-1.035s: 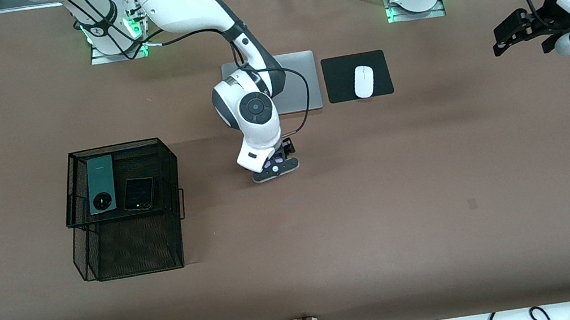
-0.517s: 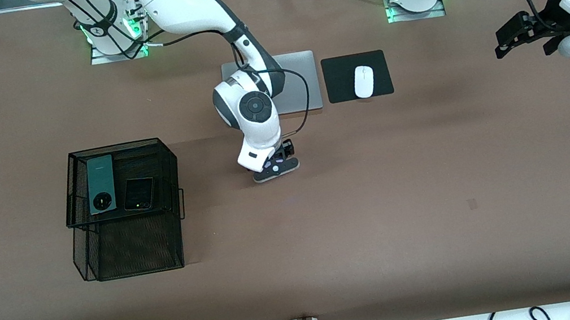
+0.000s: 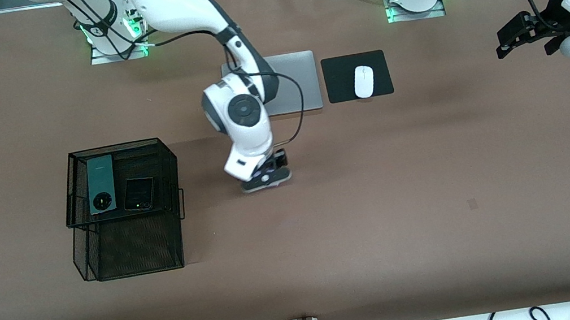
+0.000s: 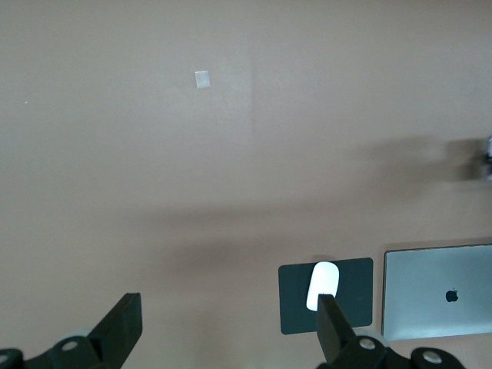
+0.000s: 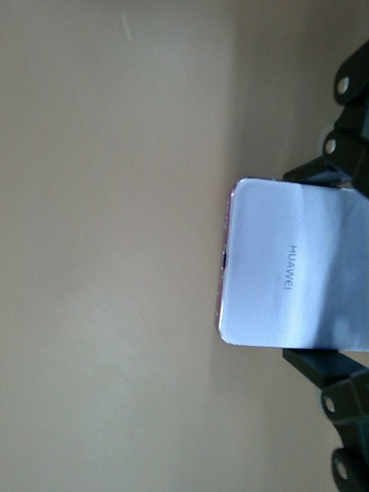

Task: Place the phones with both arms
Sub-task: 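Carry the white phone with the right gripper and lower it into the basket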

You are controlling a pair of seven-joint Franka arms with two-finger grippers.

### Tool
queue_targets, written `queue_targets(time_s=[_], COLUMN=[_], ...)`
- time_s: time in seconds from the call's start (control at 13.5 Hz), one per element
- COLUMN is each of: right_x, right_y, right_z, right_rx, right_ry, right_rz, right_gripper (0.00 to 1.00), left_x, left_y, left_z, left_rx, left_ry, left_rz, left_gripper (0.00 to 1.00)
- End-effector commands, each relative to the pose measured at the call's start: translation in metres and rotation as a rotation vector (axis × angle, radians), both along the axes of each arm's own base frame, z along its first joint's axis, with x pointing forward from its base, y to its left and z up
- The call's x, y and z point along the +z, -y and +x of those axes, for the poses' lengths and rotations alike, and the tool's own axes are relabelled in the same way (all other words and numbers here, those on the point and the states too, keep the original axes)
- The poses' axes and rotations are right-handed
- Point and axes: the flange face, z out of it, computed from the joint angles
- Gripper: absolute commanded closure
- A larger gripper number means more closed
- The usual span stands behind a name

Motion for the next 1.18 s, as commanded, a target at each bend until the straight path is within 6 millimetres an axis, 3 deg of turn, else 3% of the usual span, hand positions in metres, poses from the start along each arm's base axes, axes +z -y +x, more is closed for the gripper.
queue_targets(time_s=[0.0, 0.15, 0.3, 0.59, 0.67, 0.81, 1.11], right_x=[0.083, 0.116, 0.132, 0.129, 0.124, 0.108, 0.077], right_y=[0.054, 0.095, 0.148, 0.253, 0.27, 0.286, 0.293], right_z=[0.034, 0.059, 0.082, 0.123, 0.133, 0.141, 0.144], right_rx=[-0.074, -0.052, -0.037, -0.028, -0.015, -0.024, -0.035], right_ry=[-0.043, -0.043, -0.031, -0.022, 0.003, 0.018, 0.032], right_rz=[-0.01, -0.047, -0.082, -0.098, -0.078, -0.064, -0.033], right_gripper=[1.0, 1.0, 1.0, 1.0, 1.0, 1.0, 1.0], left_x=[0.005, 0.005, 0.007, 0.008, 0.009, 0.009, 0.009], left_y=[-0.002, -0.002, -0.002, -0.001, -0.001, -0.001, -0.005], left_z=[-0.003, -0.003, -0.002, -0.002, -0.002, -0.002, -0.002], left_rx=[-0.004, -0.004, -0.003, -0.007, -0.005, -0.007, 0.001], left_ry=[0.002, 0.002, 0.007, 0.008, 0.01, 0.01, 0.01], left_rz=[0.01, 0.01, 0.01, 0.011, 0.011, 0.011, 0.014], left_gripper=[0.0, 0.0, 0.0, 0.0, 0.0, 0.0, 0.0])
